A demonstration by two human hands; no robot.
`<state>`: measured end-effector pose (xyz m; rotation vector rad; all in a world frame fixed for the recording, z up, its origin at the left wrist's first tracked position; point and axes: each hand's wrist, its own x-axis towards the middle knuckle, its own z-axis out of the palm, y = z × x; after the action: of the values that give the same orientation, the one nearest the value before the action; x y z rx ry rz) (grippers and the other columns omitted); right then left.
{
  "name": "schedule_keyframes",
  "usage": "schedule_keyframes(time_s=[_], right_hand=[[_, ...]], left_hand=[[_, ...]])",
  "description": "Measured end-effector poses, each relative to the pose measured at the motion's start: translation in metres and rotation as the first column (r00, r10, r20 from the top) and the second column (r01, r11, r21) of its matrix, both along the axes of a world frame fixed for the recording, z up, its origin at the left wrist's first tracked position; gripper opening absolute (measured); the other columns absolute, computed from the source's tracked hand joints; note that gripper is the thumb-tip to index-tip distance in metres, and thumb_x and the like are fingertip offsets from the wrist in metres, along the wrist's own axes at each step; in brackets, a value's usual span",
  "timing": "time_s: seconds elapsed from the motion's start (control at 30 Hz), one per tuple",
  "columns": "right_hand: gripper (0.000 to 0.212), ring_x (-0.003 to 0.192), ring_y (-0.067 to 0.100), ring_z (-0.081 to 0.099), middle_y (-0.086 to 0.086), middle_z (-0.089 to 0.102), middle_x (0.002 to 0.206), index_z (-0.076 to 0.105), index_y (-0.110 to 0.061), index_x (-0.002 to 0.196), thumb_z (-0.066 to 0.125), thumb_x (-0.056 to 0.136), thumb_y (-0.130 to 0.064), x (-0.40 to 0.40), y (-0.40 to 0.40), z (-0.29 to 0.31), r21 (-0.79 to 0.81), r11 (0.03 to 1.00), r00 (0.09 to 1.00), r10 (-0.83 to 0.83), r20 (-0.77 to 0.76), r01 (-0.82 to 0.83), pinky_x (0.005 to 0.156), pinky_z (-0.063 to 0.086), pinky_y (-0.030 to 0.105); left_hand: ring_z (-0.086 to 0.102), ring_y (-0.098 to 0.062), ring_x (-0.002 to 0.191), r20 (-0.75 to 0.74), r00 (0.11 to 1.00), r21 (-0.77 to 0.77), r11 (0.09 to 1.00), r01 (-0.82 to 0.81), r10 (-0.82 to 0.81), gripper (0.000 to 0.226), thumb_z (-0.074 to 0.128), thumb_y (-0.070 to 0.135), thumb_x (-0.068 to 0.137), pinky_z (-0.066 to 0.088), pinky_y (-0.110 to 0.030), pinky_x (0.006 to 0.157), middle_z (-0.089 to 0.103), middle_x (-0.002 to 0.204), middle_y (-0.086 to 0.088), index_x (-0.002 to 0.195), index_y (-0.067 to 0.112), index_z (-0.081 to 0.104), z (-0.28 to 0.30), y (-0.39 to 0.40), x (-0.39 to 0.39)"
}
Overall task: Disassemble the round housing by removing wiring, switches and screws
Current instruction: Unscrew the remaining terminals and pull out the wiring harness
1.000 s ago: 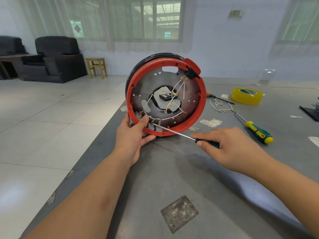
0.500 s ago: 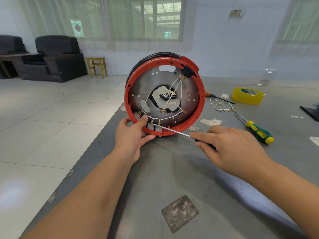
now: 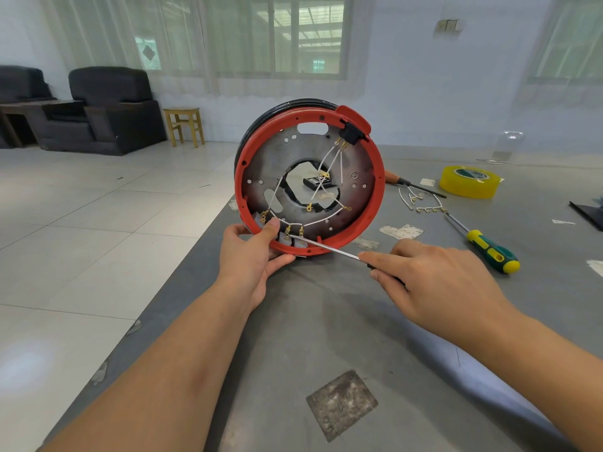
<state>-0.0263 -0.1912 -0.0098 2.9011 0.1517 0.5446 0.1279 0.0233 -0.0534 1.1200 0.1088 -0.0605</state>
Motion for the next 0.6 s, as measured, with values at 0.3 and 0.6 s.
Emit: schedule_keyframes(time_s=[0.3,0.6], right_hand=[[0.039,0.069,0.021,0.065,-0.007,0.063,0.096,0.057,-0.045,0.136,0.037,0.102,-0.047,-0.004,0.009,0.001,-0.023,1.000,0.999,0.001,0.033,0.000,0.047,0.042,0.027],[0.048,0.085,0.020,0.066,-0.014,0.058,0.111,0.041,-0.052,0.144,0.022,0.100,-0.053,-0.004,0.015,-0.010,0.080,0.996,0.998,-0.042,-0.039,0.045,0.059,0.050,0.031]], left_hand=[[0.080,-0.032,0.084,-0.018,1.000,-0.032,0.999,-0.010,0.009,0.042,0.078,0.017,0.094,0.066,-0.043,0.064,0.076,0.104,-0.019,0.122,0.014,0.046,0.004,-0.001,-0.003],[0.080,-0.034,0.083,-0.018,1.000,-0.067,0.998,-0.015,0.014,0.037,0.076,0.014,0.096,0.066,-0.047,0.068,0.077,0.102,-0.018,0.117,0.015,0.046,0.003,0.001,-0.002]])
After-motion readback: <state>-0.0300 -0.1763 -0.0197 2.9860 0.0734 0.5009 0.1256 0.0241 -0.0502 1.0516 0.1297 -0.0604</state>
